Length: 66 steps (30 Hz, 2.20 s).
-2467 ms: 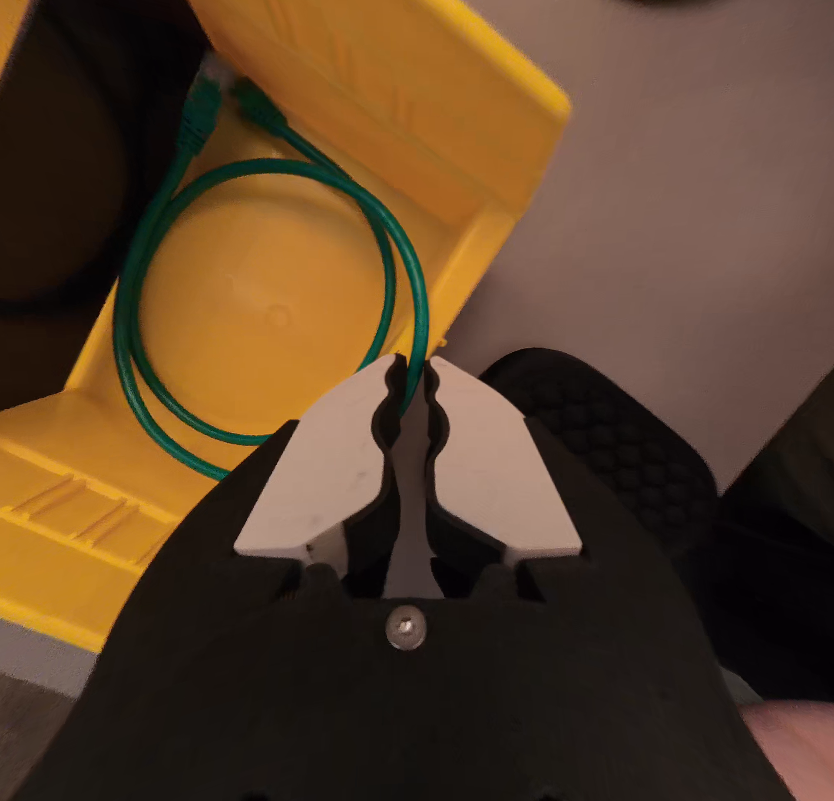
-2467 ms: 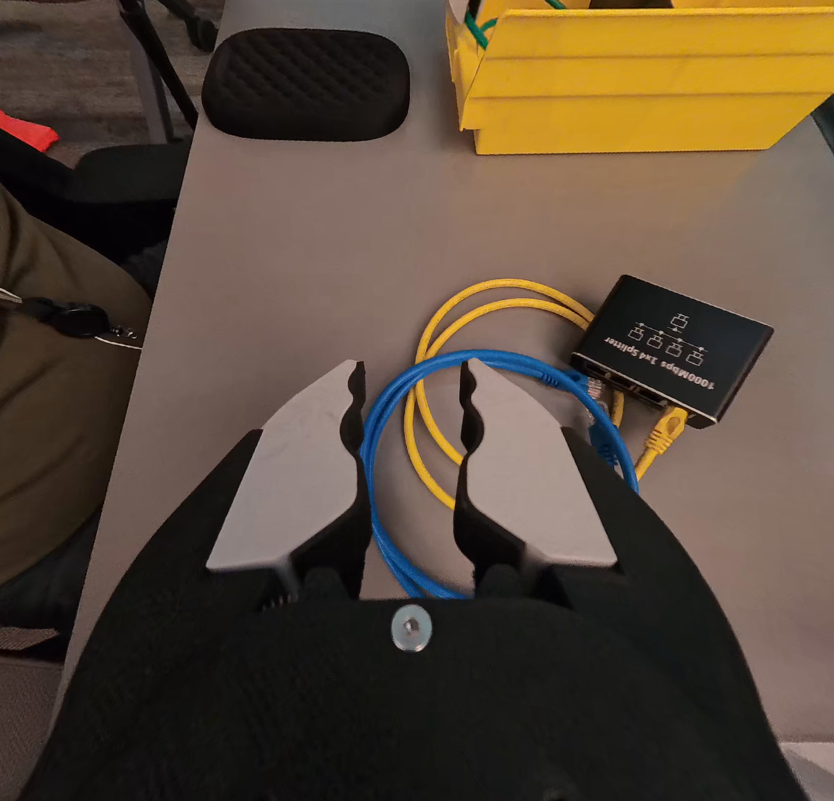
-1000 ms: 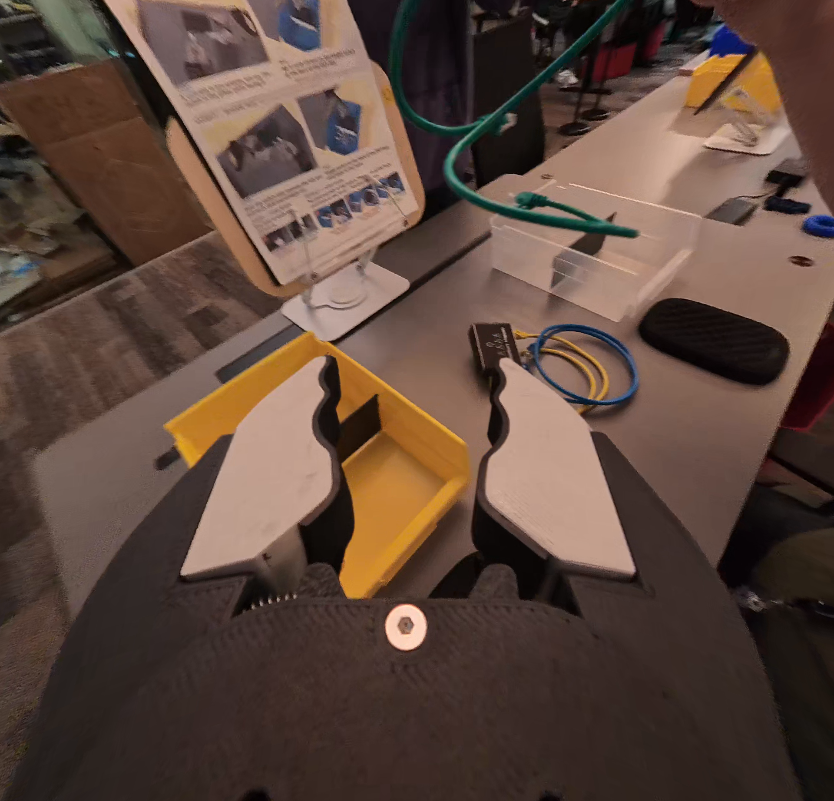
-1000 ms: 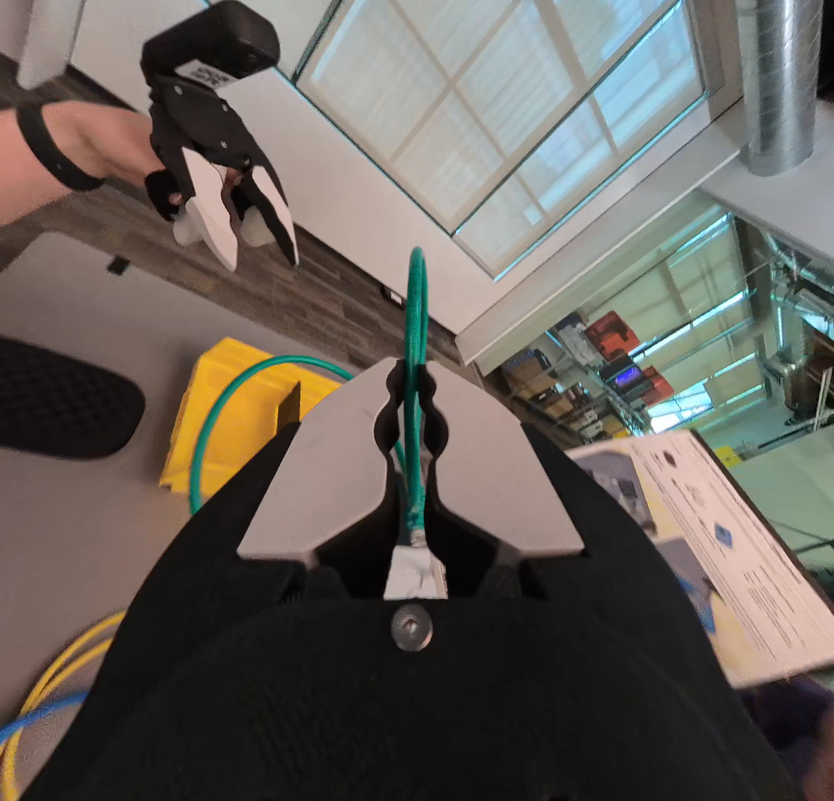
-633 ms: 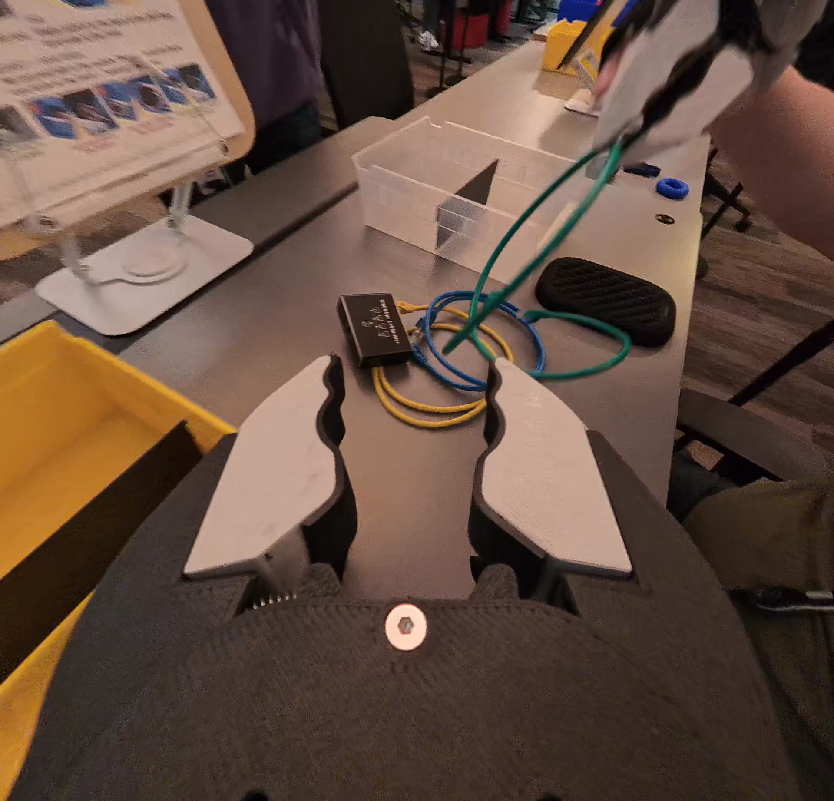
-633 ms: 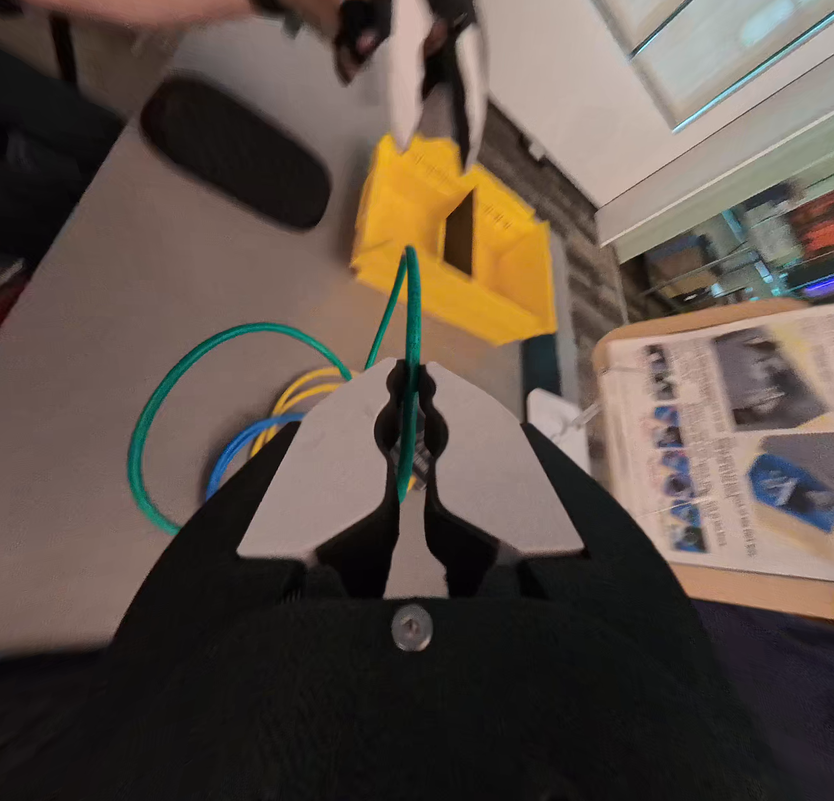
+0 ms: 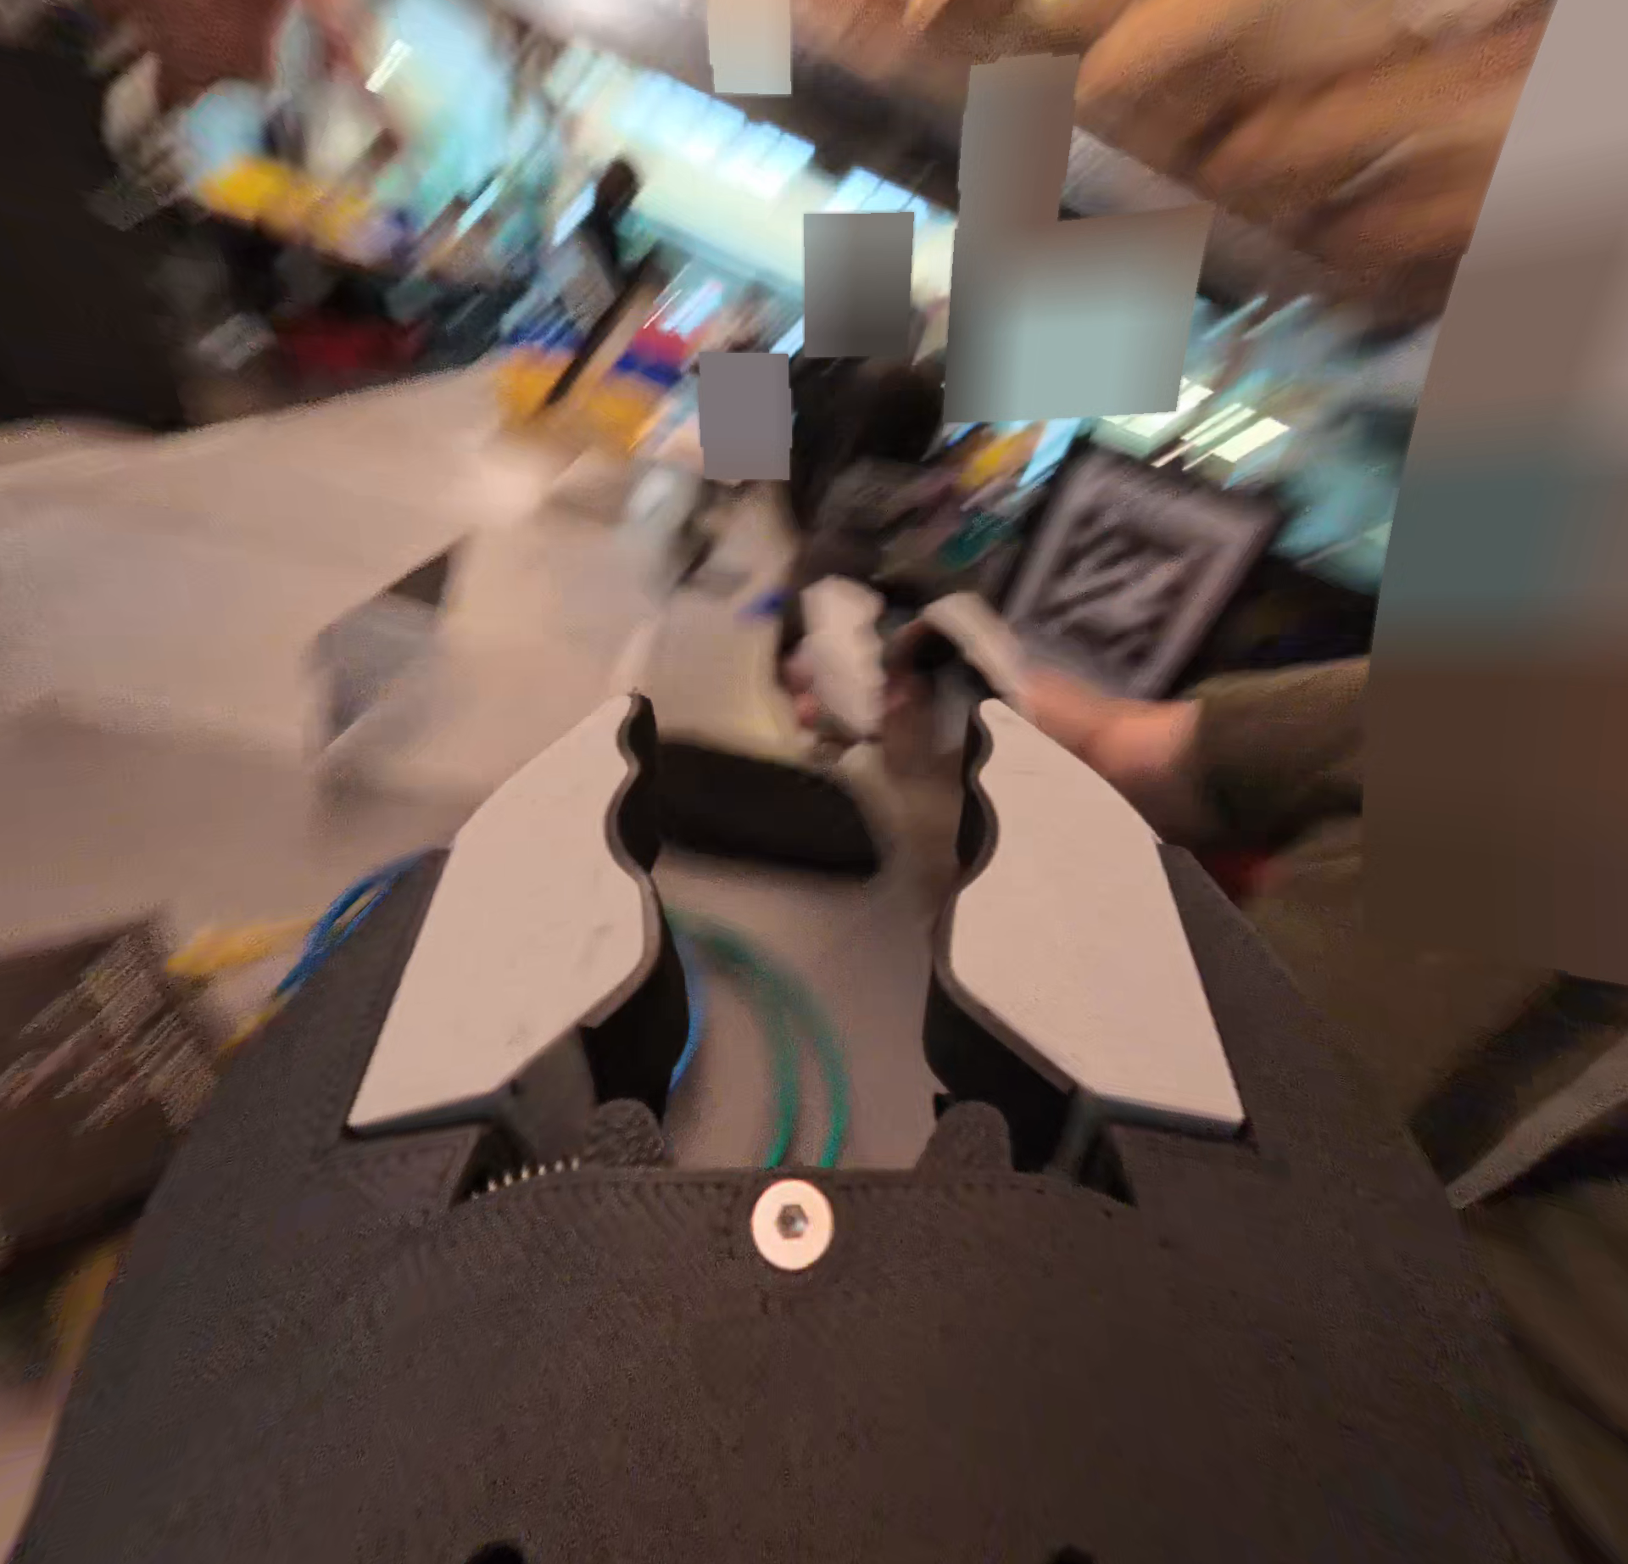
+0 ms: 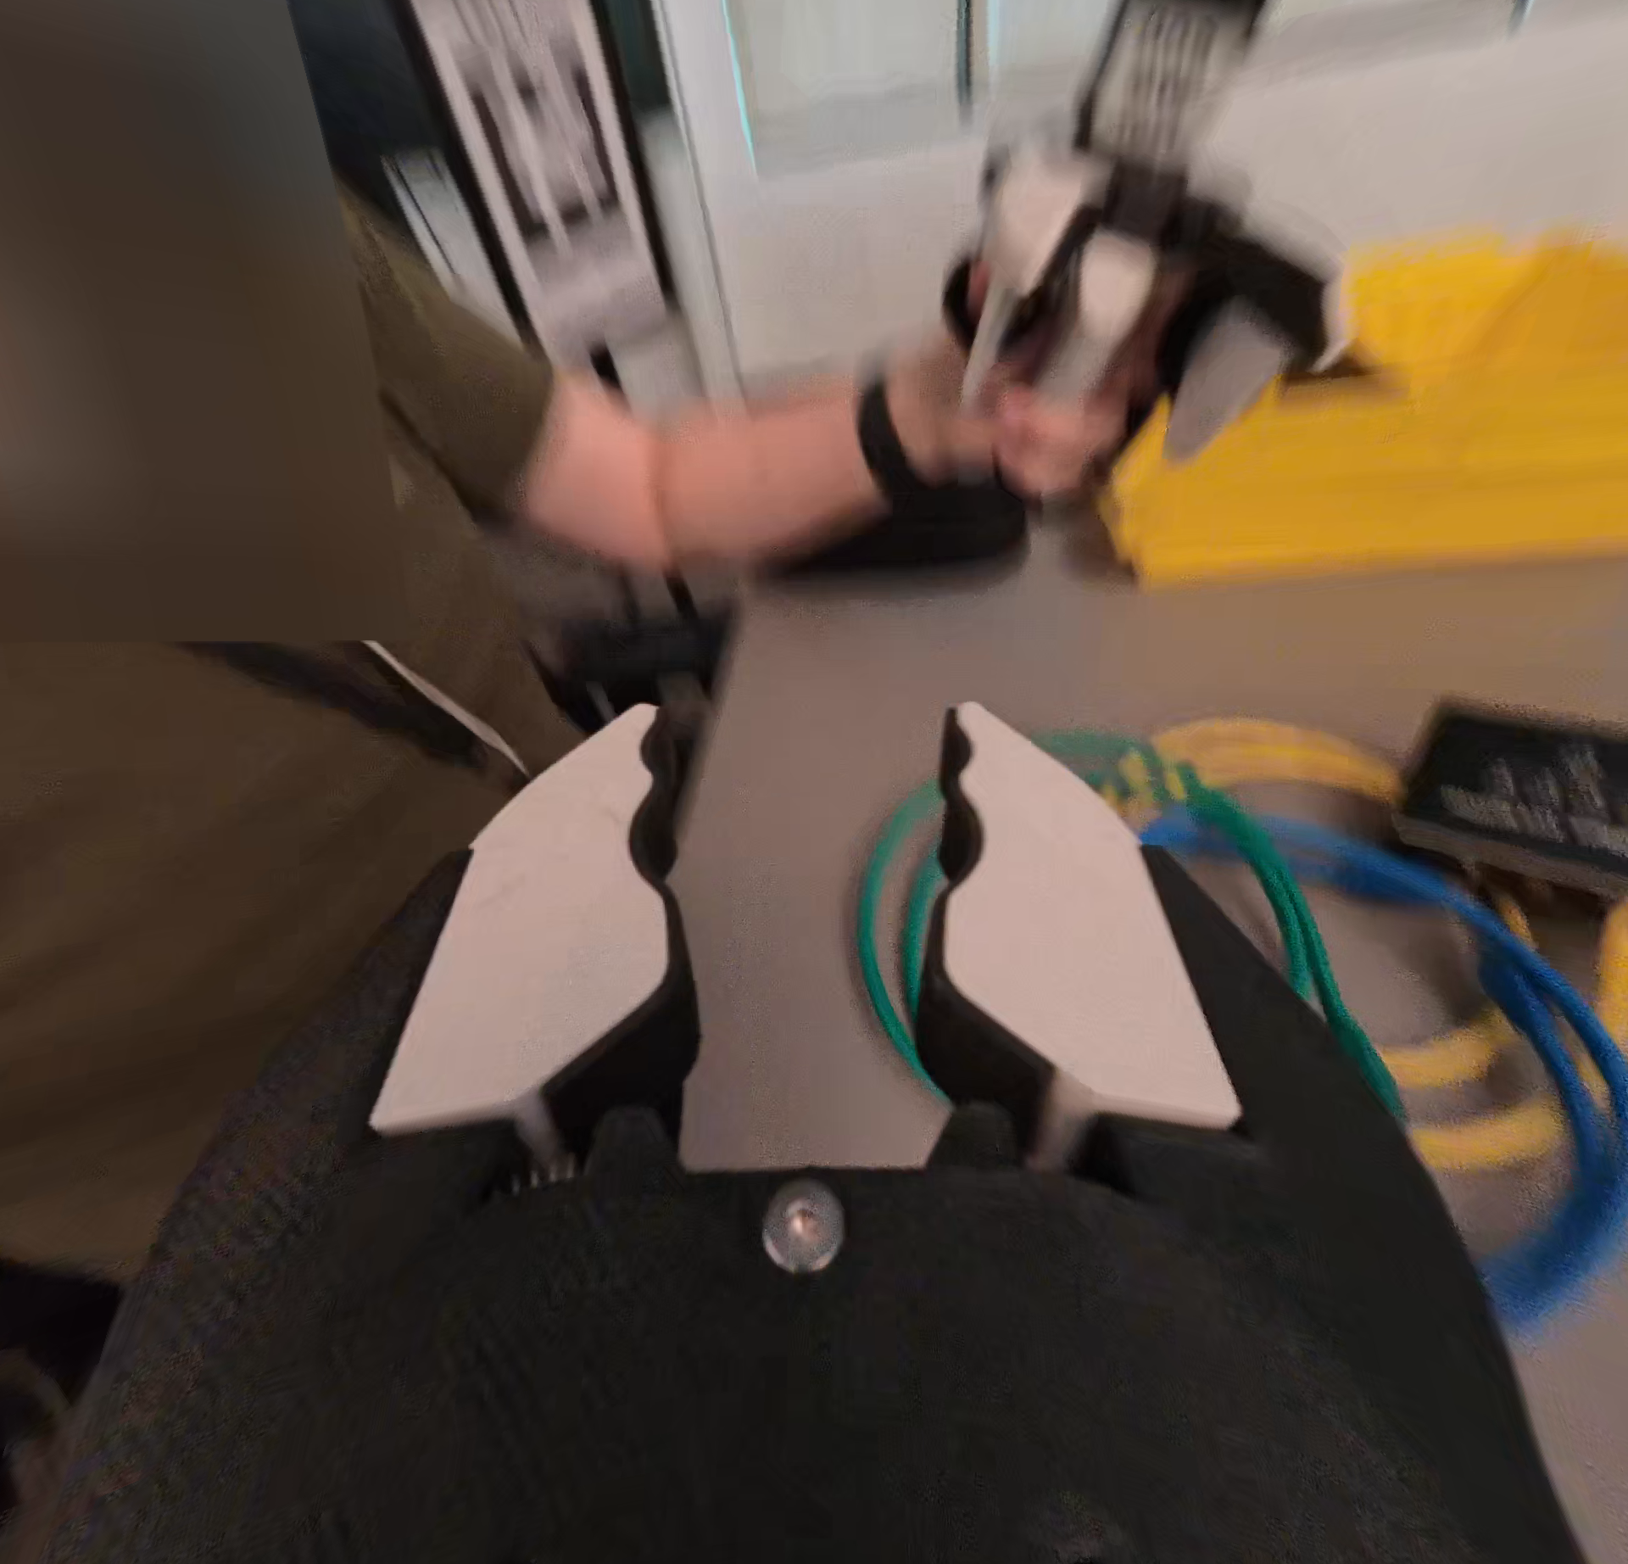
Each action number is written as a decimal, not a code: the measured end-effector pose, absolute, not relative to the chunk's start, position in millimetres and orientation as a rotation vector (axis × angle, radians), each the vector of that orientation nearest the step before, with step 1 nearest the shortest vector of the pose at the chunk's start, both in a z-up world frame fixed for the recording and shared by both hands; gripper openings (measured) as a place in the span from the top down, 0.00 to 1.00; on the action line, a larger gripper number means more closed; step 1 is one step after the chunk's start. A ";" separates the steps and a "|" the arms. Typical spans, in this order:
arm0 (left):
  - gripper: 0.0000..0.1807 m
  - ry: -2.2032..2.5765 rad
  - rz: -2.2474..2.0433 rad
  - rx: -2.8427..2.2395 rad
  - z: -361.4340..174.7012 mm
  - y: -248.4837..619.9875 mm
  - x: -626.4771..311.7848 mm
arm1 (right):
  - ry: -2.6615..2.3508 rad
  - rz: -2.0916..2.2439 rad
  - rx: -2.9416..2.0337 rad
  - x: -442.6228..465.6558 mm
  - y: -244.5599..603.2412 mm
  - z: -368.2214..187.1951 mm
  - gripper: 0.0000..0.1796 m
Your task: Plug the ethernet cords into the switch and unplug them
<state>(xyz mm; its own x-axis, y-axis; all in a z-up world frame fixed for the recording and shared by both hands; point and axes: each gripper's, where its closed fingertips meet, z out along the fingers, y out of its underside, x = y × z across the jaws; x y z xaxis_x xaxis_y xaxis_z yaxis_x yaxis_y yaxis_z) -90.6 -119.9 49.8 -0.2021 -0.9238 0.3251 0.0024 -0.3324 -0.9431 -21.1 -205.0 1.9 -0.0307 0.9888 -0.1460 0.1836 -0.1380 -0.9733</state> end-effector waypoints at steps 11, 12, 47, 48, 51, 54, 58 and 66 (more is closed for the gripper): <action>0.62 1.349 -1.151 -1.390 34.4 -103.7 -85.6 | -0.838 1.456 -0.846 40.5 -194.6 128.2 0.89; 0.69 1.408 -0.951 -1.465 11.8 -92.3 -82.3 | -0.846 1.337 -0.856 42.8 -191.0 125.3 1.00; 0.94 1.904 -0.547 -2.020 -135.5 -61.4 3.8 | -0.737 0.076 -1.540 58.1 -113.3 -26.4 0.89; 0.94 1.865 -0.578 -1.977 -123.6 -62.2 4.5 | -0.717 0.115 -1.536 58.2 -113.3 -25.5 0.89; 0.94 1.769 -0.709 -1.750 -72.9 -70.3 5.2 | -0.679 0.286 -1.468 53.4 -115.9 -14.4 0.88; 0.94 1.701 -0.904 -1.406 -13.3 -89.4 0.4 | -0.681 0.552 -1.360 37.1 -119.3 12.5 0.83; 0.94 1.508 -1.204 -1.208 50.6 -101.2 -17.4 | -0.710 0.765 -1.232 11.3 -113.9 49.8 0.80; 0.94 1.368 -1.529 -1.009 115.2 -107.6 -39.8 | -0.818 0.923 -1.191 -70.4 -79.7 69.6 0.71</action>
<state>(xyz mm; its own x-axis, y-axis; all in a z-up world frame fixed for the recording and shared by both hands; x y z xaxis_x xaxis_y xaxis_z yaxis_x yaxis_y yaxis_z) -39.8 -107.6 115.2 -0.3336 -0.9420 0.0373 0.0670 -0.0631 -0.9958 -70.4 -79.7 69.6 0.4083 0.9118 0.0444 -0.1538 0.1166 -0.9812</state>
